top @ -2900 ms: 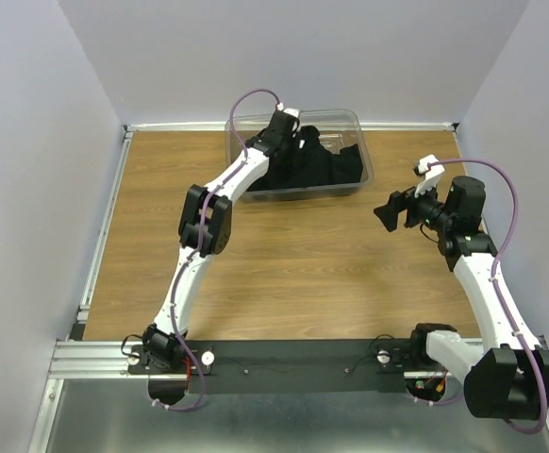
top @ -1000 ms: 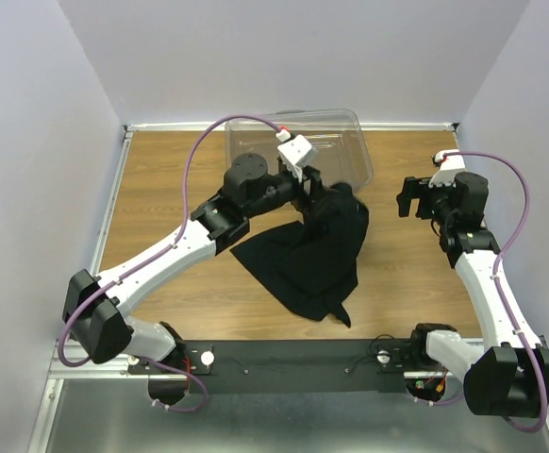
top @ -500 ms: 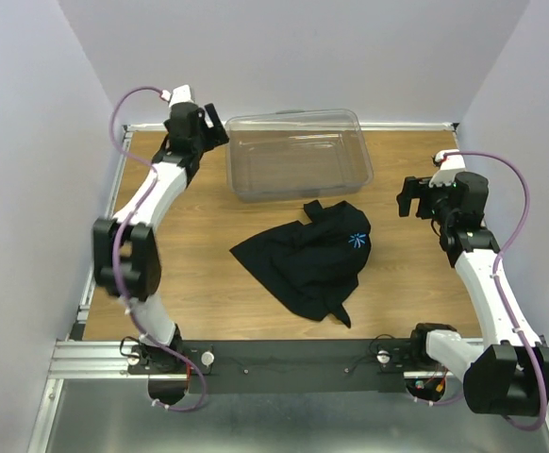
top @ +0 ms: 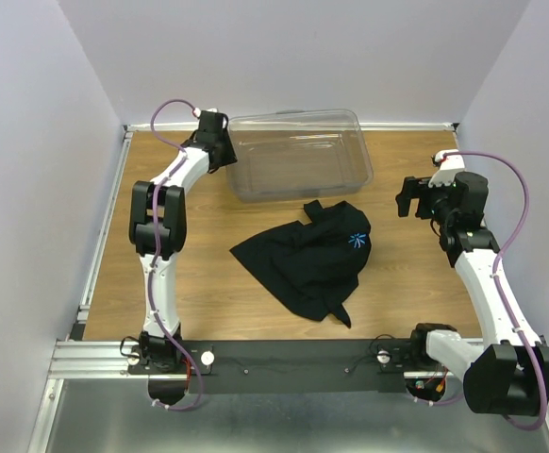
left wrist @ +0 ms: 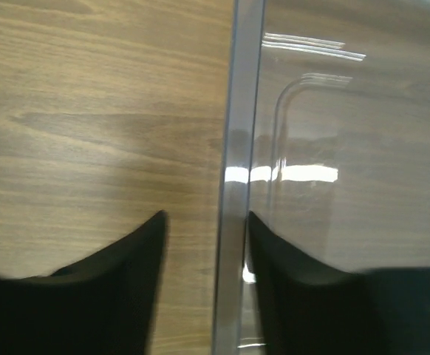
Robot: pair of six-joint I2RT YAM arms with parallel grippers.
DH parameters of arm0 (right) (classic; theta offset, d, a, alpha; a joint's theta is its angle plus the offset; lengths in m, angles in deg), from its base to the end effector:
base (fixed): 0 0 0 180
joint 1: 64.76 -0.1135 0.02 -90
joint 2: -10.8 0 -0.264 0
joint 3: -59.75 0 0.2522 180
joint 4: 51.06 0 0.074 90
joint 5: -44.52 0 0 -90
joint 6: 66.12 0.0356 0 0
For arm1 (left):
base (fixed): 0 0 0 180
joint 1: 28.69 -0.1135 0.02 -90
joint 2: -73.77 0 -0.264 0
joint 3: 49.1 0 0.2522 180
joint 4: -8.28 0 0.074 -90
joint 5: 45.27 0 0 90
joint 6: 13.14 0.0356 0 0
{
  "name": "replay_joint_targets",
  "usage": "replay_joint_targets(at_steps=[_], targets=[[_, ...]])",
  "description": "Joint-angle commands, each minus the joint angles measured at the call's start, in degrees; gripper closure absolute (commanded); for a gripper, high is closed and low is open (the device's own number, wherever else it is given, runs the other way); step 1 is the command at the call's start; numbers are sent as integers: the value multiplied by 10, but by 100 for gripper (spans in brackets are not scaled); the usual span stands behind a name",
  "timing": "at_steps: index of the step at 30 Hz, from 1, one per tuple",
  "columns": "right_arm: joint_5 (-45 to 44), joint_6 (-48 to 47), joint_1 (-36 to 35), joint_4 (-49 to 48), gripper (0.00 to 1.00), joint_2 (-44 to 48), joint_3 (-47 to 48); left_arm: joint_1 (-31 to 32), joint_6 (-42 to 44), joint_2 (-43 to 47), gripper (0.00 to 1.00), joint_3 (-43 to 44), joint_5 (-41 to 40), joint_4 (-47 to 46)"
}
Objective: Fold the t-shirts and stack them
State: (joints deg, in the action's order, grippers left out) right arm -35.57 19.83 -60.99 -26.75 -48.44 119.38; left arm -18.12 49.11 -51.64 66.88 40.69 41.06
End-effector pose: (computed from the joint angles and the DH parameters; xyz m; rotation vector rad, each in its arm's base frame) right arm 0.2368 -0.0095 0.2979 -0.1165 1.9792 0.0834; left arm 0.4948 -0.0898 0.2138 -0.3822 2.2877 -0.2599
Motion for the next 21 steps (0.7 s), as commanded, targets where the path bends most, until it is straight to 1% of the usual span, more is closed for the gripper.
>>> replay_joint_targets(at_steps=[1,2,3,4,6,7,9,10,11,12,13,14,15,16,17,18,19,20,21], targets=[[9,6,3,-1,0,4,8,3,6,-14,57,13,13,34],[8,7,3,-1,0,4,7,3,5,-8,62,-3,13,23],[7,7,3,-1,0,6,8,5,3,-2,74,-16,9,15],[7,6,3,-2,0,7,8,5,0,16,80,-28,7,5],[7,7,3,-1,0,9,8,4,-1,43,89,-74,3,-7],[7,7,3,-1,0,11,8,4,-1,76,100,-96,1,-24],[9,9,3,-1,0,12,8,3,-9,119,100,-174,-3,-41],[12,9,3,-2,0,12,8,2,-15,173,100,-208,-5,-53],[12,9,3,-1,0,13,8,0,-26,204,100,-244,-10,-78],[15,10,3,-1,0,14,8,-4,-58,237,100,-326,-13,-93],[18,10,3,-1,0,16,8,-15,-107,303,100,-365,-55,-96],[21,12,3,-1,0,17,9,-22,-173,360,100,-427,-89,-79],[23,13,3,-1,0,18,9,-32,-208,388,100,-458,-96,-79],[26,13,3,-1,0,19,9,-43,-243,416,100,-489,-98,-73],[25,14,3,-1,0,22,9,-75,-276,446,100,-557,-94,-75],[29,15,3,-1,0,24,9,-91,-349,473,100,-594,-87,-82],[31,16,3,0,0,25,8,-101,-381,532,100,-625,-75,-93],[34,17,3,-1,0,26,8,-127,-416,561,100,-655,-70,-98],[33,17,3,-1,0,28,7,-142,-450,590,100,-704,-76,-102]])
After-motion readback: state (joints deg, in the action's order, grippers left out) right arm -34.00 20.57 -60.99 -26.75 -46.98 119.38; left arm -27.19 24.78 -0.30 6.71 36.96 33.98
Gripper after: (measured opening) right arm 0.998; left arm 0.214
